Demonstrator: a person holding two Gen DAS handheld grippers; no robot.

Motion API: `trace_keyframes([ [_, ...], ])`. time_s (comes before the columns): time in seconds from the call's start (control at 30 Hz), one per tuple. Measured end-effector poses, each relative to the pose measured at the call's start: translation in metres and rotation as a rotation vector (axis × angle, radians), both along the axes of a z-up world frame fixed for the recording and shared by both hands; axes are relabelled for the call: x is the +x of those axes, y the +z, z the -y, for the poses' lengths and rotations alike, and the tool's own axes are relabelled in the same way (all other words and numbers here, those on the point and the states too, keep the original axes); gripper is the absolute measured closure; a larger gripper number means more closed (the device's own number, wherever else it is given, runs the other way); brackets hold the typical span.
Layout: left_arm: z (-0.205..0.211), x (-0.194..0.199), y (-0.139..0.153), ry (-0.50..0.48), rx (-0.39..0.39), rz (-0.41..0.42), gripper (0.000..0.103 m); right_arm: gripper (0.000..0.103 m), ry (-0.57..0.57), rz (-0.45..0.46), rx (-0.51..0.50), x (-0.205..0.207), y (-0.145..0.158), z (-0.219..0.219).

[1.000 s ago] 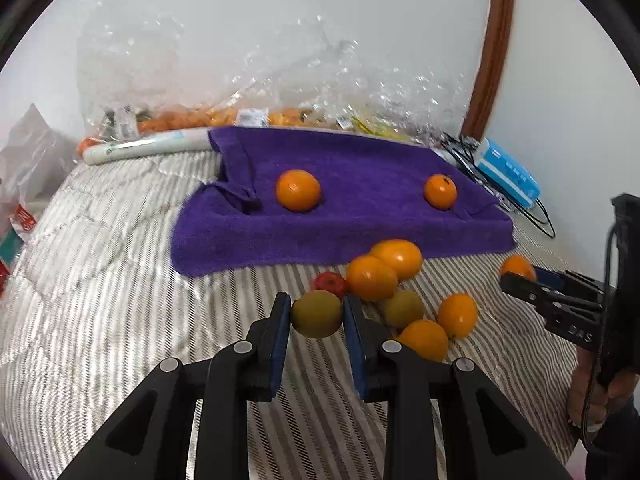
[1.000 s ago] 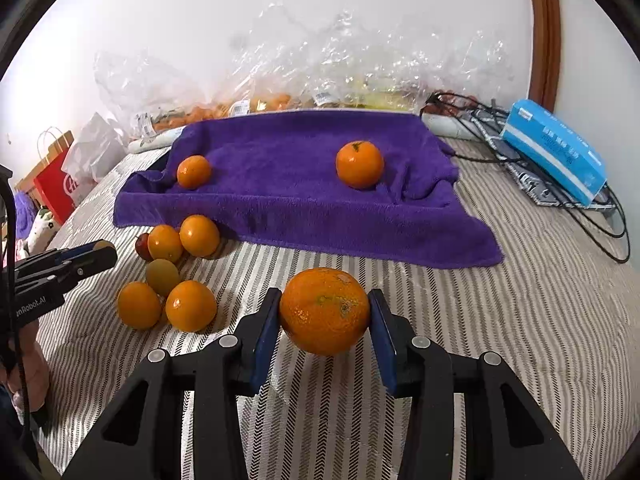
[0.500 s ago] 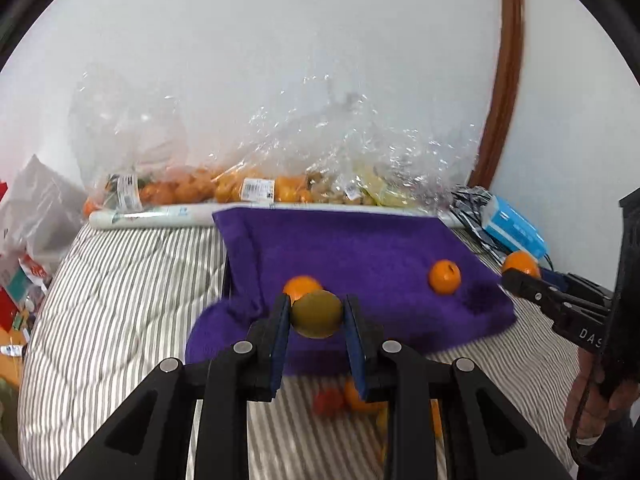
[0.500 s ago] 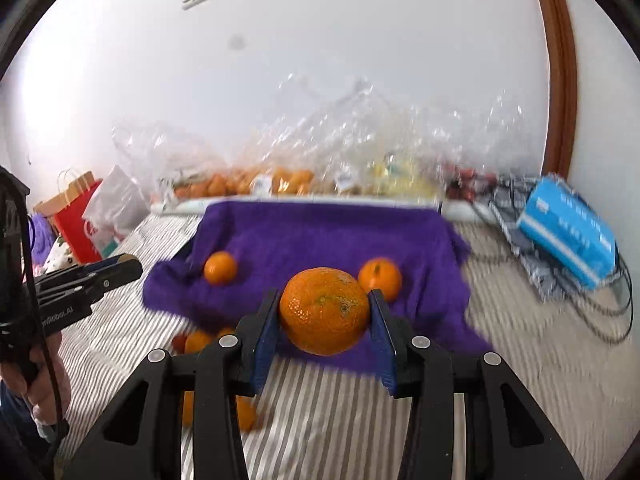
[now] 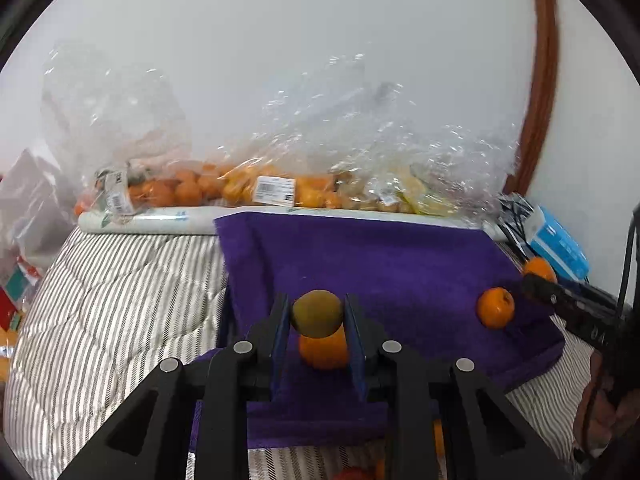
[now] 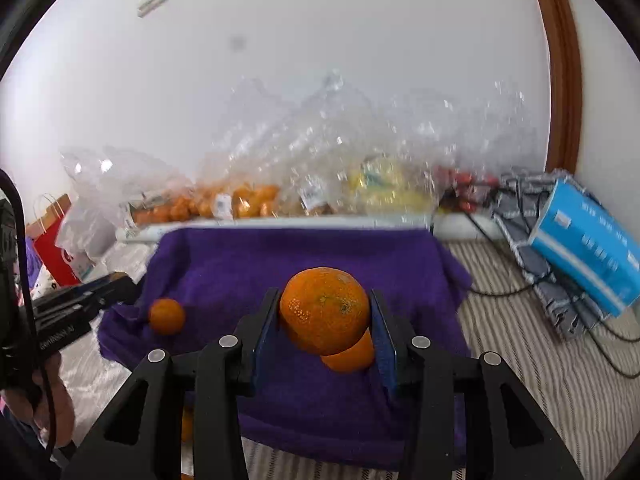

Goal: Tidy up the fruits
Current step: 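Carry the greenish fruit in the left tool over the towel while the right tool carries its orange, then lower the greenish fruit toward the towel with the left tool while the right tool lowers its orange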

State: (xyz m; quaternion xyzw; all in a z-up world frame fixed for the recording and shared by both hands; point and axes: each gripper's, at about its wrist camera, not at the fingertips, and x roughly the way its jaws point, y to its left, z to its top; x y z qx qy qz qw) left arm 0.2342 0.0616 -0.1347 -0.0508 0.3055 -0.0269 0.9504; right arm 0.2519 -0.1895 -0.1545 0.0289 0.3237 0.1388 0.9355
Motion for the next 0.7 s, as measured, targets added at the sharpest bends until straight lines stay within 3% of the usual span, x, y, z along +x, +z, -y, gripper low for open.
trace_keyframes([
  [0.13,-0.011,0.003,-0.002,0.010,-0.095,-0.014,0.078,0.060,-0.019,0.015,0.002,0.002,-0.003,0.008],
  [0.7,-0.015,0.010,-0.013,0.037,-0.098,-0.049,0.078,0.060,-0.030,-0.036,-0.004,0.009,-0.020,0.010],
])
